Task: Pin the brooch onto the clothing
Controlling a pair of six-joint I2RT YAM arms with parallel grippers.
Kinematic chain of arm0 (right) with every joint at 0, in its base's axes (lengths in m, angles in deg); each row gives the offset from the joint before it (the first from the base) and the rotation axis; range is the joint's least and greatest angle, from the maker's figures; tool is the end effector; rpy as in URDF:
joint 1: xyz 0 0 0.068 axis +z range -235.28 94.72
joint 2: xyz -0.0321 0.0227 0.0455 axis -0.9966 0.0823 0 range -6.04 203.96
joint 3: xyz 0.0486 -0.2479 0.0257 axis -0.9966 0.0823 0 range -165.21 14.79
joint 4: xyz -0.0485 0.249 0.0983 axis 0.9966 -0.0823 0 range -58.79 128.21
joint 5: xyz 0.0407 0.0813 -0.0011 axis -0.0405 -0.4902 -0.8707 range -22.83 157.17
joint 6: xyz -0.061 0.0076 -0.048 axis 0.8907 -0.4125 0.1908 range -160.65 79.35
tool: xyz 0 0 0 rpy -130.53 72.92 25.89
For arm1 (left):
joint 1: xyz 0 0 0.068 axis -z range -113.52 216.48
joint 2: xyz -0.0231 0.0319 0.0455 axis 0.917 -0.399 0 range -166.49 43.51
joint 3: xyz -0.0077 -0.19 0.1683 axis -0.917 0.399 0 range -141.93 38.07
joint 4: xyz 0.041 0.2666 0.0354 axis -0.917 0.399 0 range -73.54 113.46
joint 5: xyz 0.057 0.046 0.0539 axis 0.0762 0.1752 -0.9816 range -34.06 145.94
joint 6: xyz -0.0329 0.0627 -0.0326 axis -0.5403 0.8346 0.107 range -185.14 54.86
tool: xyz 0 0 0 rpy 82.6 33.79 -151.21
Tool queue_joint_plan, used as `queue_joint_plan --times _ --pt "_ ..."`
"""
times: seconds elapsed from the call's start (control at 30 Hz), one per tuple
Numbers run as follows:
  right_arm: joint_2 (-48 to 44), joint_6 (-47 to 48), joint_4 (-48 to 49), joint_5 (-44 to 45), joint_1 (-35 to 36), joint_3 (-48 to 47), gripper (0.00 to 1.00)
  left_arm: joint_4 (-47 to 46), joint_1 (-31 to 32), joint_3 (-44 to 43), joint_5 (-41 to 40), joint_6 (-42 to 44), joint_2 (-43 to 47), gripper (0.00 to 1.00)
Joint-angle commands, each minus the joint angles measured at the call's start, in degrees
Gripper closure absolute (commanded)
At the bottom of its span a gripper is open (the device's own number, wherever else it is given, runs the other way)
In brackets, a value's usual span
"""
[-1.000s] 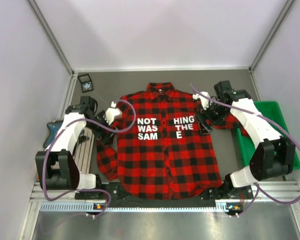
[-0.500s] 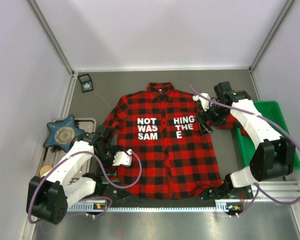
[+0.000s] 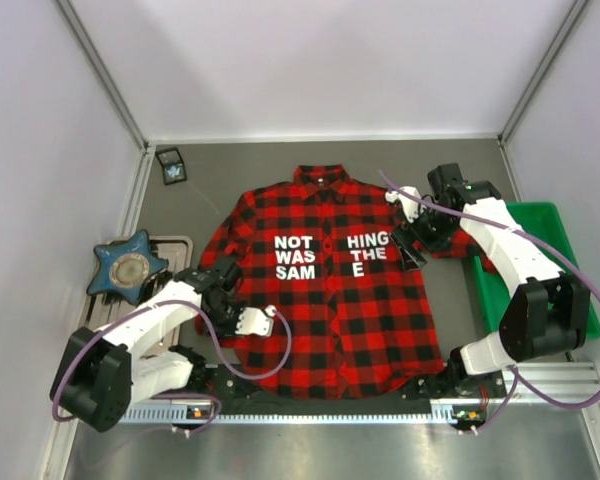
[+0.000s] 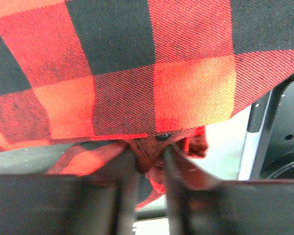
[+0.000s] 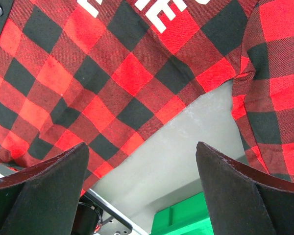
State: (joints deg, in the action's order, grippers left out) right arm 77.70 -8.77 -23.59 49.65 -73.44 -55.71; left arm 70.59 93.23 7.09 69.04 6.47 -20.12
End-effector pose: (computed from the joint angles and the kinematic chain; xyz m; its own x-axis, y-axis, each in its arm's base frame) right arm 0.2817 0.0795 0.2233 -0.6595 -0.6528 -0.3727 -0.7301 0.6743 0.1107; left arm 0.1427 -0.0888 0.1061 0.1456 0.9617 -0.2324 0.9879 -0.1539 -0.0181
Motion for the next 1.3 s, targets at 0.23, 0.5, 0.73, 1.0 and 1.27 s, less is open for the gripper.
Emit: queue_joint_plan --times 0.23,0.5,0.73,1.0,1.27 --pt "-0.77 -0.06 0.63 -0.32 0.12 -2.45 0.11 14.50 -10.46 -23.74 -3.00 4.84 0.19 1.00" --pt "-1.92 0.46 0.45 -0.24 0.12 -3.59 0.11 10.06 -25.67 -59.41 2.01 -7.61 -17.30 1.00" --pt "-3.85 1.96 0.54 0.64 0.12 -2.01 0.11 -1.88 -38.14 -64.39 -1.74 -19.40 -19.51 1.00" --pt "-3.41 2.22 0.54 -0.23 0.12 -1.83 0.11 -9.83 -48.01 -54.04 -9.05 -24.42 -14.24 0.99" --pt "-2.71 1.96 0.54 -0.76 0.12 -2.19 0.11 -21.68 -51.52 -38.81 -15.65 -25.03 -8.96 0.92"
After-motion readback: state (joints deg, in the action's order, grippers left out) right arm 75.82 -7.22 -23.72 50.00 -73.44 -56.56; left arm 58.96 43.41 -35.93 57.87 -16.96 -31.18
